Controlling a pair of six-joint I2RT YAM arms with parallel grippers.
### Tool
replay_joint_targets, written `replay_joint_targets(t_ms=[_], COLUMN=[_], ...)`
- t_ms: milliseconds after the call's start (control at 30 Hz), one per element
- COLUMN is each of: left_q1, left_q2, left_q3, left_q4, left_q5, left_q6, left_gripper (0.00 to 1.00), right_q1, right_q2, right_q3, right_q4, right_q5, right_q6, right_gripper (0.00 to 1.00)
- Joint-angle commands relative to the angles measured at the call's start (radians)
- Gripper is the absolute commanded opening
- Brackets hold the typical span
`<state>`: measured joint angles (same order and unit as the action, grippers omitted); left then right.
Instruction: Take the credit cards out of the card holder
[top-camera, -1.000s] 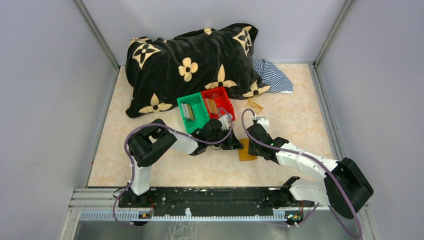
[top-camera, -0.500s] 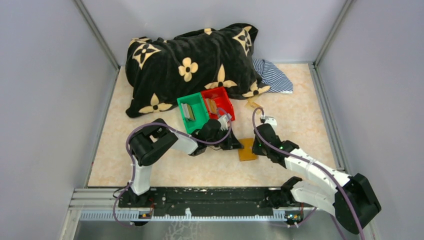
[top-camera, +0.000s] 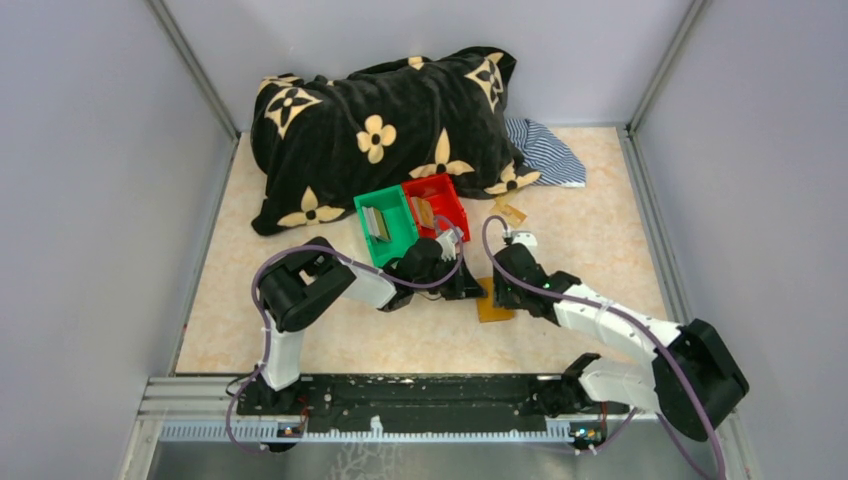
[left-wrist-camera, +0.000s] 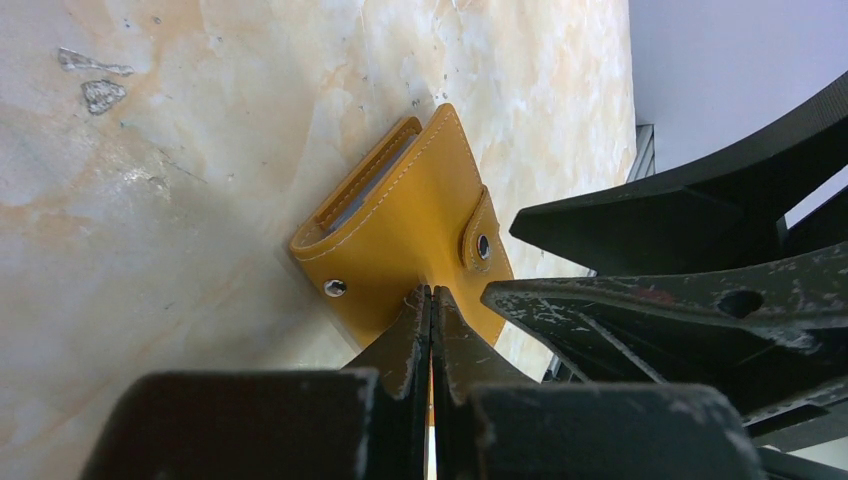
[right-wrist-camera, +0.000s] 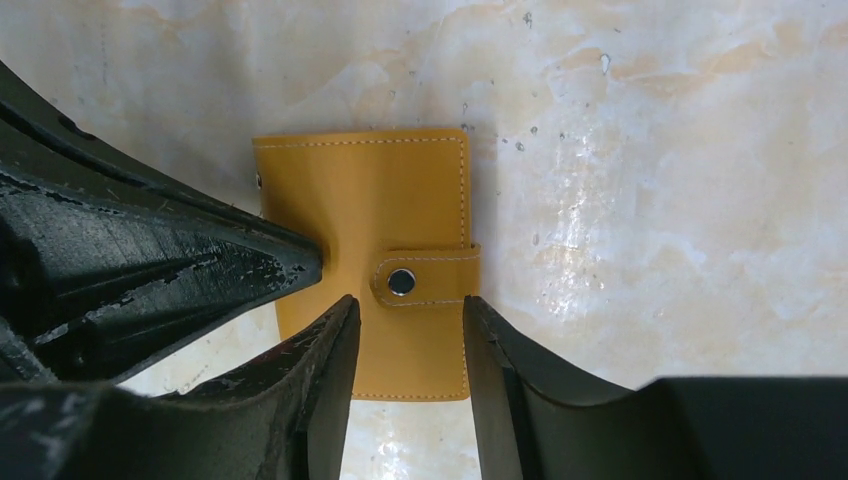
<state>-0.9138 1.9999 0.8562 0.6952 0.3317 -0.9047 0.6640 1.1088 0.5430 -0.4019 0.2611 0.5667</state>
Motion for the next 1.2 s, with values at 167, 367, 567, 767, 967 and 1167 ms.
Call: replay_joint_targets(t_ms=[167,367,567,767,967,1167], left_q1=[0.004,0.003,0.003,0.003,0.007,0.007], left_q2=[0.03,0.029,0.031,0.03,0.042,0.041], left_q3=[-0.009,-0.003,-0.003,-0.009,-0.012,-0.01], left_q4=[-0.136,-0.143,-0.143,-0.143,-0.125,-0.119], left_q5=[-0.03,-0.034,-0.029,-0.029,-0.012,-0.01], left_q6=[0.05,0.057,0.059,0.061,0.047,0.046], left_gripper=[0.0,0.0,0.0,0.0,0.0,0.0], right_q1=[0.039,0.039,0.039,0.036,-0.019,-0.107], right_q2=[0.103,0.117,0.142,0.13,0.017,-0.097], right_q3=[0.08,0.069,0.069,0.046,0.0,-0.037], right_q4=[0.027,0.026,0.031,0.043,0.056,-0.004], right_q5=[0.072,0.098,0.096,0.075,-0.012,-0.021], right_q6=[-0.033,-0.008,0.024,0.047,0.071,0.045], right_gripper=[0.4,0.34,0.02,0.0,0.0,0.0])
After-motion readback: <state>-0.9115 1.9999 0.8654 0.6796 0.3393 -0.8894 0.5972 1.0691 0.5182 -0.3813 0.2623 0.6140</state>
